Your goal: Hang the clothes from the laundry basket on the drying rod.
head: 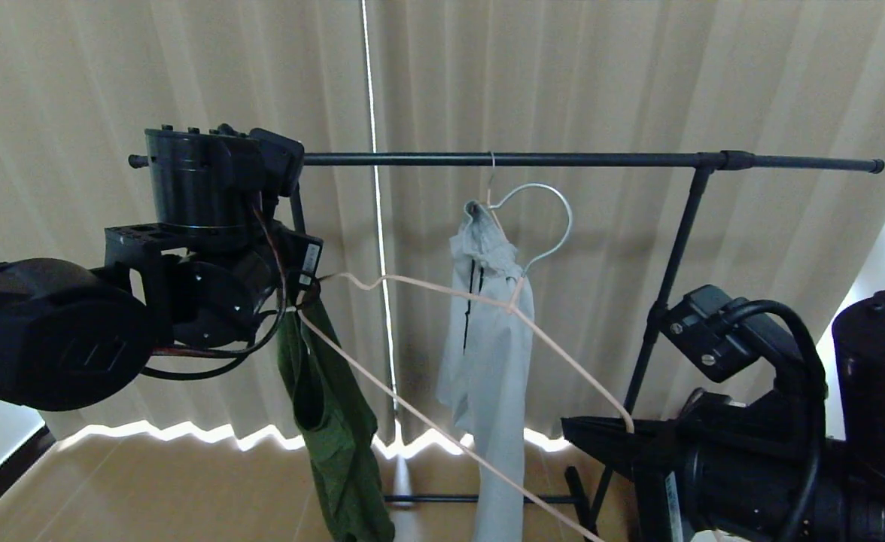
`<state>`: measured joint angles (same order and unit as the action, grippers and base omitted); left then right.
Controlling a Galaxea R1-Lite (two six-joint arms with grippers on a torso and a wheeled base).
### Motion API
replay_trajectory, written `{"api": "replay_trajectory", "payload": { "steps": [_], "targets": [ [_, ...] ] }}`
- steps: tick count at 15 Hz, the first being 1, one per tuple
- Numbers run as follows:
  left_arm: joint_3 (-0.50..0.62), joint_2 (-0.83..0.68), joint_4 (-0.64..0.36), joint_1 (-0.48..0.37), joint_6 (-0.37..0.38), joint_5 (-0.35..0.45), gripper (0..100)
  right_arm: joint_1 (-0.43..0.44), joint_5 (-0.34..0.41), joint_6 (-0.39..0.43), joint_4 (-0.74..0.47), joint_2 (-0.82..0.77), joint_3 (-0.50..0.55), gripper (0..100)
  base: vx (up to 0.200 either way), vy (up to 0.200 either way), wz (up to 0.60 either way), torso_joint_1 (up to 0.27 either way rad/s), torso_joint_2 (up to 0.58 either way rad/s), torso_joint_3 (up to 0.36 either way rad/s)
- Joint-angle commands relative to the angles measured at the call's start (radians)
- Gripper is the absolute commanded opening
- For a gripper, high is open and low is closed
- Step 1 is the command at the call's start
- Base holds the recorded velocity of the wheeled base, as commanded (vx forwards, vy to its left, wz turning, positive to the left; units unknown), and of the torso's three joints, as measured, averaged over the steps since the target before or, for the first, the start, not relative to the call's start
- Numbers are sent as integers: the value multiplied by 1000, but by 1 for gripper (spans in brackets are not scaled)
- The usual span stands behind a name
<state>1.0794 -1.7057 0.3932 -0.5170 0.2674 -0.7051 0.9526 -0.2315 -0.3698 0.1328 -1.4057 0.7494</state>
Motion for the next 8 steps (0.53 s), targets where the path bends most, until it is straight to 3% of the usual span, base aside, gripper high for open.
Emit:
{"api": "replay_trajectory", "payload": {
  "steps": [1, 8],
  "targets": [
    [-3, -2, 1, 0, -7, -1, 0, 2, -3, 3, 50, -59, 11, 0, 0, 0, 0, 0, 0, 0],
    [-6, 0, 1, -3, -13, -1, 0, -3, -6, 3, 79, -110, 42, 0, 0, 0, 0, 0, 0, 0]
  ]
}}
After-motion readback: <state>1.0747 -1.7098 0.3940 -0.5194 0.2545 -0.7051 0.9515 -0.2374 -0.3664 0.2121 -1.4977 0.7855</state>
